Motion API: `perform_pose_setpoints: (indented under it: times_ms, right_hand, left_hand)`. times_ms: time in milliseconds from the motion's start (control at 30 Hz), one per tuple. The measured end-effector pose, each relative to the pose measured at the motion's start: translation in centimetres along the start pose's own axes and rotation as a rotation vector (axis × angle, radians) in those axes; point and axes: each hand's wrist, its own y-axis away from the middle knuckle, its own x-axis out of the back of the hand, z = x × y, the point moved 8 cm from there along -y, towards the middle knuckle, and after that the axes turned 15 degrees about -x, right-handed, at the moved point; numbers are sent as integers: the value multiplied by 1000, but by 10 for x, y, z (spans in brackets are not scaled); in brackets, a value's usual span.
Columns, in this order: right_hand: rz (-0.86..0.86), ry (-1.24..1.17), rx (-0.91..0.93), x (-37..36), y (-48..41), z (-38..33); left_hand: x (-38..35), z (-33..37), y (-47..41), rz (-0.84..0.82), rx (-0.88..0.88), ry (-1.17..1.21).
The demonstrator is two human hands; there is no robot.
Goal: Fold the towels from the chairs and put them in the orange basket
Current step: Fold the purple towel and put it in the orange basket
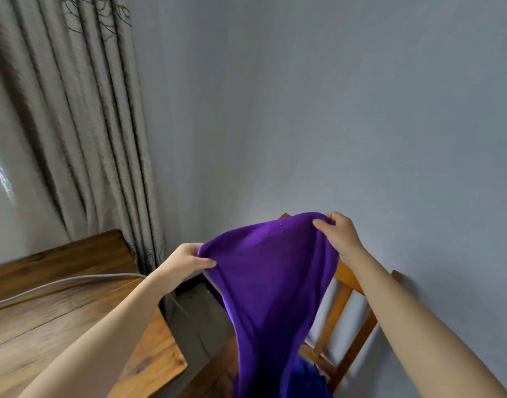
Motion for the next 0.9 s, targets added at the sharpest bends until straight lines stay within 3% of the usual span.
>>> perform_pose_setpoints:
  times_ms: [100,267,367,600,900]
  right_hand:
    - [-112,348,-56,-28,3,25]
    - [-413,449,250,-93,52,-16]
    - [-417,526,351,-108,63,-25]
    - [-418,603,354,-123,59,-1]
    - [-302,471,447,-126,50,-54]
  left_hand:
    - [-4,36,-16,-2,-132,-283]
    - [-55,66,-31,-210,-194,-489]
    - [-66,63,-33,-236,-168,-504]
    - [-59,40,-31,-232,-69,-386]
    - [-51,14,-28,-114,-22,-255]
